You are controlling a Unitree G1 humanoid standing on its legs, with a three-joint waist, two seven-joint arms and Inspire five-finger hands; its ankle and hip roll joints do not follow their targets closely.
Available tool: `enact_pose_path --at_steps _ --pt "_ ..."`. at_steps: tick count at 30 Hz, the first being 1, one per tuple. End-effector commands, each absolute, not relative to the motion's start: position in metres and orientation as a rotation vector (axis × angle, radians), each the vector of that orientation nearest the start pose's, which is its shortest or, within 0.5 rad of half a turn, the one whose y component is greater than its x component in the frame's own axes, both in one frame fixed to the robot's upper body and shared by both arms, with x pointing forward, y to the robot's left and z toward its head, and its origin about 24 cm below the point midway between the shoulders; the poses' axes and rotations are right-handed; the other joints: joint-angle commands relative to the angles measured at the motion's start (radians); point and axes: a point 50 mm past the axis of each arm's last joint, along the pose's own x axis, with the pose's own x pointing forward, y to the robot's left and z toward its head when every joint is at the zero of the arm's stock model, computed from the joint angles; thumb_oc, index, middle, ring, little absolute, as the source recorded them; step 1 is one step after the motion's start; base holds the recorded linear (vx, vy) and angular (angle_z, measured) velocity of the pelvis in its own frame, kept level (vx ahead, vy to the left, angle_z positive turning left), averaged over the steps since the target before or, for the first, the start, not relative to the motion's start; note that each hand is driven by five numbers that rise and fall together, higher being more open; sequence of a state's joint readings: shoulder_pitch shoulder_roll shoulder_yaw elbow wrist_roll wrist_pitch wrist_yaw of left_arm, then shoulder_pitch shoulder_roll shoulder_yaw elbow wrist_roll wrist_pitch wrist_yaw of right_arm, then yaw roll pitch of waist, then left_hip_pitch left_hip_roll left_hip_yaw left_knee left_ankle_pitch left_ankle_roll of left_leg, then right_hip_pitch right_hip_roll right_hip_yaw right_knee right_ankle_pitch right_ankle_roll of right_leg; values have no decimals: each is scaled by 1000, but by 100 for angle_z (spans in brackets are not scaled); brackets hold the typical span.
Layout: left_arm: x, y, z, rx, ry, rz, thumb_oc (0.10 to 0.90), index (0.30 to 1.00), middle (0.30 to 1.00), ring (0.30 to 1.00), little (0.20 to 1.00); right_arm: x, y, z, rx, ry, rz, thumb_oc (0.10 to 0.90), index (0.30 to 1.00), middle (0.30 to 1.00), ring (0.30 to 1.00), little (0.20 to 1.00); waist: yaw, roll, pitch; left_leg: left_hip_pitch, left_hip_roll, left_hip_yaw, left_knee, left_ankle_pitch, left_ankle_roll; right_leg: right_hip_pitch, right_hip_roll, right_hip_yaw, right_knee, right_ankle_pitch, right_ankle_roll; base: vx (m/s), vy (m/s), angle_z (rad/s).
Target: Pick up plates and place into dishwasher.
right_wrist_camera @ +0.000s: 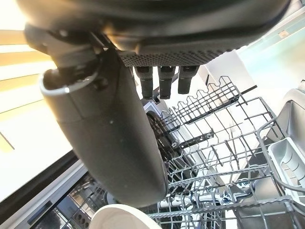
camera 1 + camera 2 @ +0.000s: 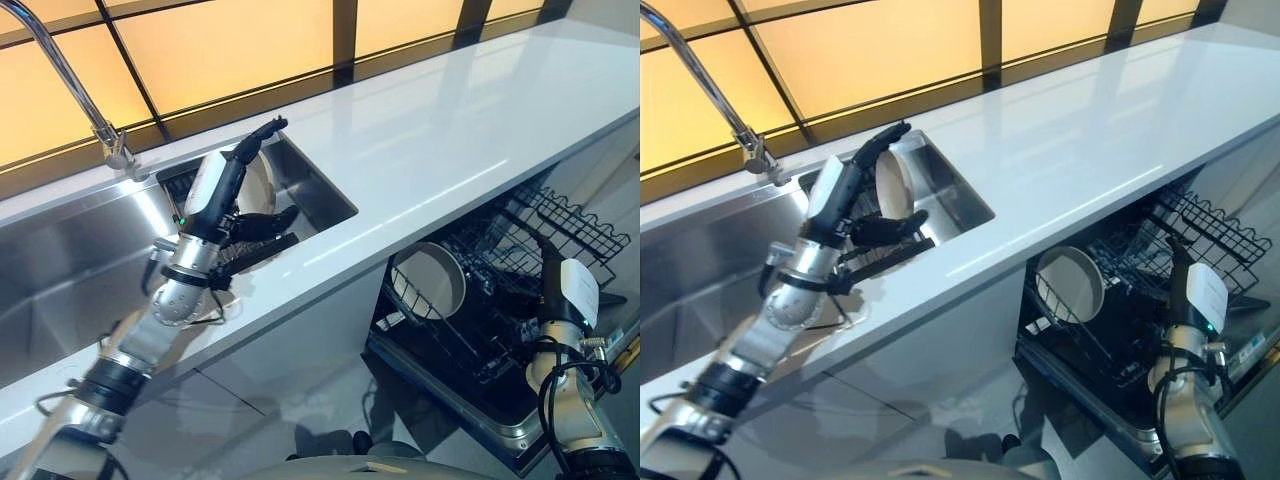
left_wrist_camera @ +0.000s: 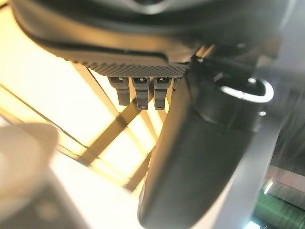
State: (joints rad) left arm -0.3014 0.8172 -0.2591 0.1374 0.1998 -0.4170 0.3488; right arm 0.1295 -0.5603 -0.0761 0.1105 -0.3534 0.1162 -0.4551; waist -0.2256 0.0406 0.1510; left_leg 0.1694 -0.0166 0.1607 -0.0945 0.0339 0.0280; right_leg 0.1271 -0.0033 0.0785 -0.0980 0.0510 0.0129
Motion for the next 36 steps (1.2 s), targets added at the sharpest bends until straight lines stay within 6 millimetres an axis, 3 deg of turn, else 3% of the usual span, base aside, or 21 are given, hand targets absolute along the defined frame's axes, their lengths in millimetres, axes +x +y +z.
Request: enact_pose_path --at_steps 1,7,11,24,31,36 --pt "304 244 238 978 -889 199 800 900 900 900 900 225 -324 114 -1058 -161 -610 800 900 900 900 900 -3 16 -63 30 -44 25 7 -161 42 19 77 11 11 -73 26 0 0 0" --pt "314 262 272 1185 -867 279 800 900 900 900 900 231 -324 115 -1069 -161 -570 800 900 900 900 900 -12 40 -64 30 -45 36 7 -160 39 18 74 7 11 -72 31 0 0 0" --pt "322 265 285 1285 -815 292 800 900 900 900 900 235 -322 119 -1078 -179 -551 800 900 900 900 900 -18 52 -64 31 -46 41 7 -160 40 17 74 9 11 -72 34 17 -10 0" --pt "341 282 290 1493 -636 286 800 900 900 900 900 233 -317 119 -1114 -178 -467 800 900 900 900 900 -55 77 -56 27 -45 78 7 -161 41 2 77 38 11 -65 47 38 -13 -7" --pt "344 287 287 1609 -561 262 800 900 900 900 900 229 -318 118 -1133 -169 -447 800 900 900 900 900 -72 84 -46 21 -46 91 7 -159 41 -9 78 53 11 -58 54 52 -19 -9" --pt "343 303 284 1686 -482 273 800 900 900 900 900 223 -319 118 -1146 -169 -419 800 900 900 900 900 -85 93 -29 12 -47 103 7 -156 41 -24 80 68 11 -50 60 60 -18 -10"
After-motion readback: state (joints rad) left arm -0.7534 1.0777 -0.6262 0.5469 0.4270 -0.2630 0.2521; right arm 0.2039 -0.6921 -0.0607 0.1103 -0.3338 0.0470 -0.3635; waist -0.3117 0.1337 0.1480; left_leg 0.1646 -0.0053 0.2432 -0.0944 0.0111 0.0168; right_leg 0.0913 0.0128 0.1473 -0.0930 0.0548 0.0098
